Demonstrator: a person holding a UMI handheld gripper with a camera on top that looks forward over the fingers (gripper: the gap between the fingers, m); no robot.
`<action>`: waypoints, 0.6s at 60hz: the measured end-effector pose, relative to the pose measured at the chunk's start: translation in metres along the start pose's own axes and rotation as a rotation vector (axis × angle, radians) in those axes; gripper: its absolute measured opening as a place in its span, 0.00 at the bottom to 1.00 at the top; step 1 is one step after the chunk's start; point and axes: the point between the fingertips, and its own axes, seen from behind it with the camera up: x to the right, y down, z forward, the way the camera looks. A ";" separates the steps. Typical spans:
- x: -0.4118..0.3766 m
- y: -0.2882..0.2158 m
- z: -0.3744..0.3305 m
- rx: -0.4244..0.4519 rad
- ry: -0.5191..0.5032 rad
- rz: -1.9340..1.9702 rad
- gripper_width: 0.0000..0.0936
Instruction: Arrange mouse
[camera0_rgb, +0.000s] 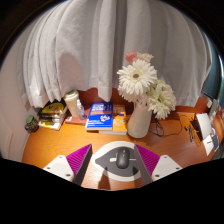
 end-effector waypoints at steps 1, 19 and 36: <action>-0.002 -0.003 -0.005 0.010 0.000 0.002 0.91; -0.019 -0.025 -0.046 0.082 -0.014 -0.001 0.90; -0.027 -0.021 -0.051 0.067 -0.021 -0.013 0.91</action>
